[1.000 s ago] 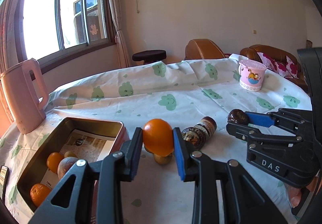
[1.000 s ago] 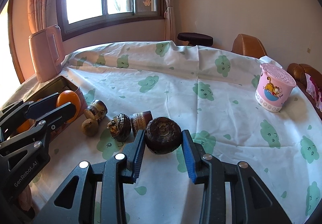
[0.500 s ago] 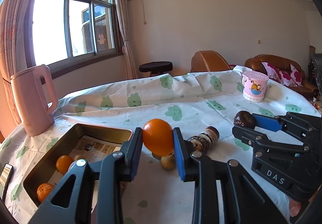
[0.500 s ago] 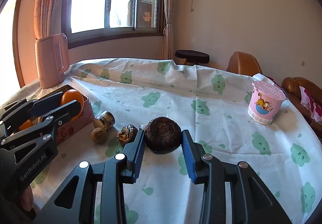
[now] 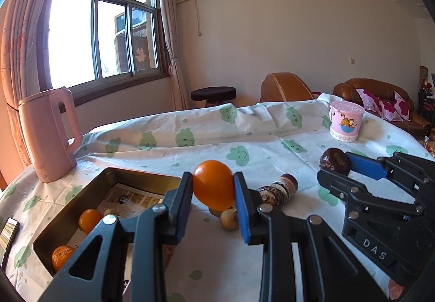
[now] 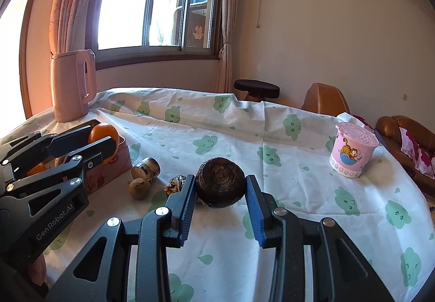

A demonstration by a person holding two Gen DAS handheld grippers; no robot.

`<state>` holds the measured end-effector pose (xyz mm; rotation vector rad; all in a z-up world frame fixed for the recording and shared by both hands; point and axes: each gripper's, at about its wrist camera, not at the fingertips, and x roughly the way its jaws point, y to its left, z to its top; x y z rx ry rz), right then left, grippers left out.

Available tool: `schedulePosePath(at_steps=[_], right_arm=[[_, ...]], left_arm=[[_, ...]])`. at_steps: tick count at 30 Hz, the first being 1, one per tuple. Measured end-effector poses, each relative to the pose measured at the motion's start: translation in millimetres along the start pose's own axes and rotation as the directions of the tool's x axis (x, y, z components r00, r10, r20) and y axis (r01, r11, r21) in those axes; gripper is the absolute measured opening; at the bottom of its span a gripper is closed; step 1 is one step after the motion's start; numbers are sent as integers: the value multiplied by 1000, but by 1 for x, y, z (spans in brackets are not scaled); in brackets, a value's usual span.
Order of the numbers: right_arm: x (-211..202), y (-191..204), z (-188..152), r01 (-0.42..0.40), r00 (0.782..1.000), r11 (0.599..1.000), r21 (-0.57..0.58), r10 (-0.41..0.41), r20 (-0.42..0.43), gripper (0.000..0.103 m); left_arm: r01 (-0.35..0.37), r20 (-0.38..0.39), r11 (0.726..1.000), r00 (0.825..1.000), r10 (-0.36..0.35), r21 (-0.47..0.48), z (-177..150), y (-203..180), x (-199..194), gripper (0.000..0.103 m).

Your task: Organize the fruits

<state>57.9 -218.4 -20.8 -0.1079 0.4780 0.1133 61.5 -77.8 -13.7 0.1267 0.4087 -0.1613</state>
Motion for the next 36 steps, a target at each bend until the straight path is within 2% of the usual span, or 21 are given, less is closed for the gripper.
schedulePosePath(at_steps=[17, 36], right_arm=[[-5, 17, 4, -7, 1000, 1000, -24, 7, 24, 38], [2, 61, 13, -56, 998, 995, -83, 58, 20, 38]], left_arm=[[-43, 3, 999, 999, 43, -18, 0, 14, -7, 32], [-129, 1, 989, 992, 130, -76, 0, 64, -21, 32]])
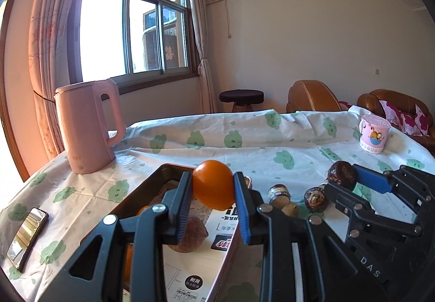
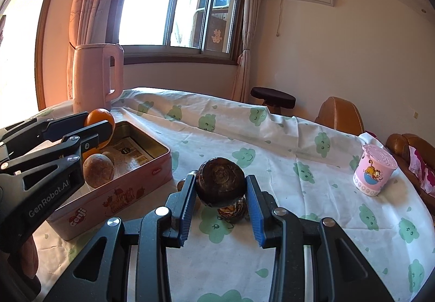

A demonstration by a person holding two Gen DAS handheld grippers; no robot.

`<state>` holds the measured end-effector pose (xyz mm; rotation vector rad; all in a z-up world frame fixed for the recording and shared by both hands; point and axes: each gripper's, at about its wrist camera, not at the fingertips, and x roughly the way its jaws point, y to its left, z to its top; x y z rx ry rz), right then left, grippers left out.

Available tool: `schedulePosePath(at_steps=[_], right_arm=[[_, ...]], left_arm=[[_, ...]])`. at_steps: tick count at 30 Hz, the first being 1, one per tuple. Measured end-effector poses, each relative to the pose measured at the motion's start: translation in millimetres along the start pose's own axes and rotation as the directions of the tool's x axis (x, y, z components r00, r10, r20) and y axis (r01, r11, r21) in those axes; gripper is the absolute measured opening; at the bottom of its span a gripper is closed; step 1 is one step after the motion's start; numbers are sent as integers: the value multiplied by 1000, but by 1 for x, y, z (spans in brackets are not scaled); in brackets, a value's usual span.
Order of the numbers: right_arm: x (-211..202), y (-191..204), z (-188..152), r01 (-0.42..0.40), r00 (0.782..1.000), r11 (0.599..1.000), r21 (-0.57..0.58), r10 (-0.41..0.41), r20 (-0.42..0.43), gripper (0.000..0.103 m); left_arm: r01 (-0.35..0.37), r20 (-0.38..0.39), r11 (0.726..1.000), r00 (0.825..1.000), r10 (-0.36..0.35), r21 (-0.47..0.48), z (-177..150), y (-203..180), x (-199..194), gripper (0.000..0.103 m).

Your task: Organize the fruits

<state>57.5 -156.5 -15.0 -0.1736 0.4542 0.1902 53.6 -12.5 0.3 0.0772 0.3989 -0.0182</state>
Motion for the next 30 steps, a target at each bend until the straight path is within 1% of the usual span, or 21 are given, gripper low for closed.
schedulePosePath(at_steps=[8, 17, 30], right_arm=[[4, 14, 2, -19, 1000, 1000, -17, 19, -3, 38], [10, 31, 7, -45, 999, 998, -40, 45, -7, 38], [19, 59, 17, -106, 994, 992, -72, 104, -26, 38]], left_arm=[[-31, -13, 999, 999, 30, -12, -3, 16, 1, 32], [-69, -46, 997, 997, 67, -27, -7, 36, 6, 32], [-115, -72, 992, 991, 111, -57, -12, 67, 9, 31]])
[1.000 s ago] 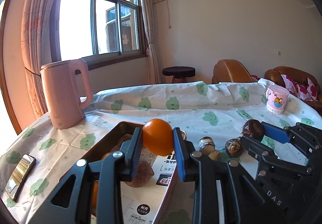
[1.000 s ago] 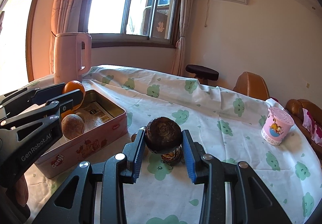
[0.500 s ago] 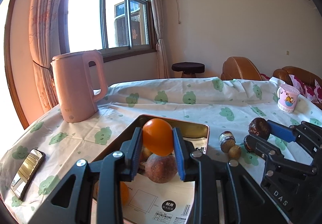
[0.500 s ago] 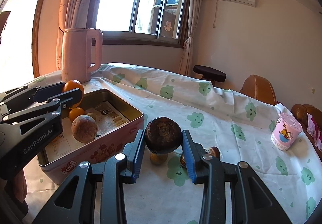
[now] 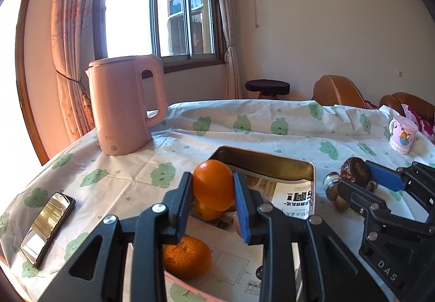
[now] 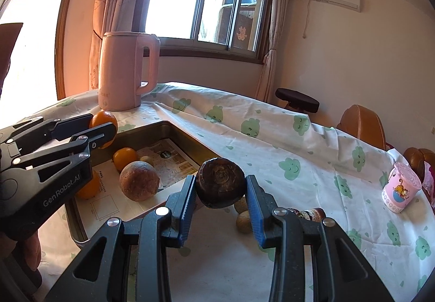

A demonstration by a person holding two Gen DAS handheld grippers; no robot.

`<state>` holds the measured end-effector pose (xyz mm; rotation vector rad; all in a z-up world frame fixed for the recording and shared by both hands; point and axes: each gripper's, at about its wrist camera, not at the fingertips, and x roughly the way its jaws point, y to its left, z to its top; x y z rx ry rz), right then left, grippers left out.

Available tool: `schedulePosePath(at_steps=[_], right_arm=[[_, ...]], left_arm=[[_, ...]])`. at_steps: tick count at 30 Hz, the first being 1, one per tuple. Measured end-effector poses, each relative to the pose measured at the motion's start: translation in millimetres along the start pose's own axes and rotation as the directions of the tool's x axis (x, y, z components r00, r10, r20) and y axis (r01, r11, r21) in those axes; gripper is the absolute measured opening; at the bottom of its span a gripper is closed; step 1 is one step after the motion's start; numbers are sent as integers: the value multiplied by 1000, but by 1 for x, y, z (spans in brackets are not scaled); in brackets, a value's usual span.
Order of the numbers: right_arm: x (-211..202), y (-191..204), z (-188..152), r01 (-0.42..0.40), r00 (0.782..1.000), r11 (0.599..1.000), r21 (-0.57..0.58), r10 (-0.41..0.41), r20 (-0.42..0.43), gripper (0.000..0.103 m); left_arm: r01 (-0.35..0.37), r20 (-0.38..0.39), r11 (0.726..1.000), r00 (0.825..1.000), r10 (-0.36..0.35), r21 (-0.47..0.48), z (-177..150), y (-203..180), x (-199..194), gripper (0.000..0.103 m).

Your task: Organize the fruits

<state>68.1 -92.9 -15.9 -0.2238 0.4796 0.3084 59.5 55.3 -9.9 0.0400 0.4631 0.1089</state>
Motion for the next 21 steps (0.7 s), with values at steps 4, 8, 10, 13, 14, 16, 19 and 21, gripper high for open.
schedulePosePath(at_steps=[4, 8, 10, 13, 14, 16, 19, 21], right_arm=[[4, 9, 4, -16, 1000, 1000, -13, 16, -6, 38], [8, 18, 6, -34, 999, 999, -20, 33, -17, 38], [11, 21, 6, -41, 999, 999, -24, 40, -23, 38], [13, 26, 7, -49, 998, 998, -28, 49, -29, 38], [14, 28, 7, -54, 998, 998, -29, 53, -32, 38], [15, 30, 7, -63, 997, 998, -30, 61, -39, 38], [18, 34, 6, -72, 996, 997, -35, 70, -47, 38], [20, 36, 7, -83, 995, 996, -31, 81, -55, 38]], left_arm=[[-11, -9, 1000, 1000, 11, -11, 0, 9, 4, 32], [-20, -19, 1000, 1000, 20, -15, 1, 16, 8, 31], [-25, -25, 1000, 999, 24, -17, 0, 19, 9, 31], [-34, -35, 999, 999, 33, -20, -1, 24, 12, 32], [-33, -39, 999, 999, 32, -21, -1, 25, 13, 32], [-37, -47, 999, 998, 36, -20, -2, 26, 14, 31], [-36, -54, 999, 998, 35, -21, -3, 29, 16, 31], [-38, -59, 999, 998, 37, -20, -3, 30, 18, 31]])
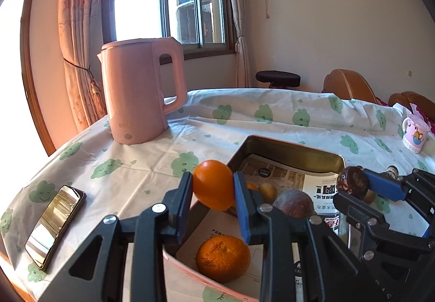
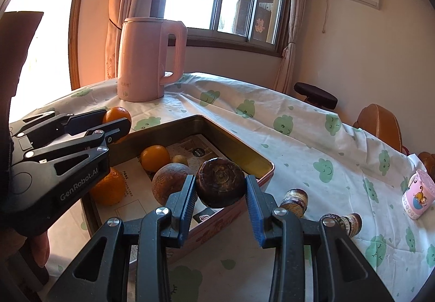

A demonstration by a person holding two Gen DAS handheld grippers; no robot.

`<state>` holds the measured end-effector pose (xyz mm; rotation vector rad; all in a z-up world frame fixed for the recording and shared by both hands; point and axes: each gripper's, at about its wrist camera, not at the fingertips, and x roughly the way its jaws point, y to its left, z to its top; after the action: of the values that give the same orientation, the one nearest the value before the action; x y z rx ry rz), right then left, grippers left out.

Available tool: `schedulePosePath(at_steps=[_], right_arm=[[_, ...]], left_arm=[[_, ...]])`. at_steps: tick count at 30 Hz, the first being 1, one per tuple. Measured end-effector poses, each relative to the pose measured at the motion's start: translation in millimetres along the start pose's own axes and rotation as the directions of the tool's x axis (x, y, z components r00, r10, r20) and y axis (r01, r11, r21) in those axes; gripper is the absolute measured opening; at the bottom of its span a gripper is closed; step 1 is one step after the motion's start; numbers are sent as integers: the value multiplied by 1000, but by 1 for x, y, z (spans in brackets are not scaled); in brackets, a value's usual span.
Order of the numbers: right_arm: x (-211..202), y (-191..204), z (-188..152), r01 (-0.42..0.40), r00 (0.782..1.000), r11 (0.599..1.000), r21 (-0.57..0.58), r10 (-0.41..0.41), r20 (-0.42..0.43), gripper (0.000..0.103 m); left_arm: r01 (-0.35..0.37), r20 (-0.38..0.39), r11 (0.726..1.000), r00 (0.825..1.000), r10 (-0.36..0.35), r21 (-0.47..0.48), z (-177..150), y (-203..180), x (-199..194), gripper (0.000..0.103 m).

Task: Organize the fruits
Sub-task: 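Lower both held fruits into the tin and open both grippers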

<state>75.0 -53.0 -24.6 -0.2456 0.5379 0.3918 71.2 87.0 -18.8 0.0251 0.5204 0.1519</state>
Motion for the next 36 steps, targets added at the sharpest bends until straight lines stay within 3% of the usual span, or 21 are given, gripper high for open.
schedulePosePath(at_steps=[26, 36], right_arm=[[21, 19, -2, -68, 995, 997, -39, 64, -79, 39], [21, 19, -1, -73, 994, 996, -41, 70, -81, 39]], left_arm=[[6, -50, 1000, 999, -5, 10, -2, 4, 13, 32], [42, -43, 999, 998, -43, -17, -2, 10, 12, 32]])
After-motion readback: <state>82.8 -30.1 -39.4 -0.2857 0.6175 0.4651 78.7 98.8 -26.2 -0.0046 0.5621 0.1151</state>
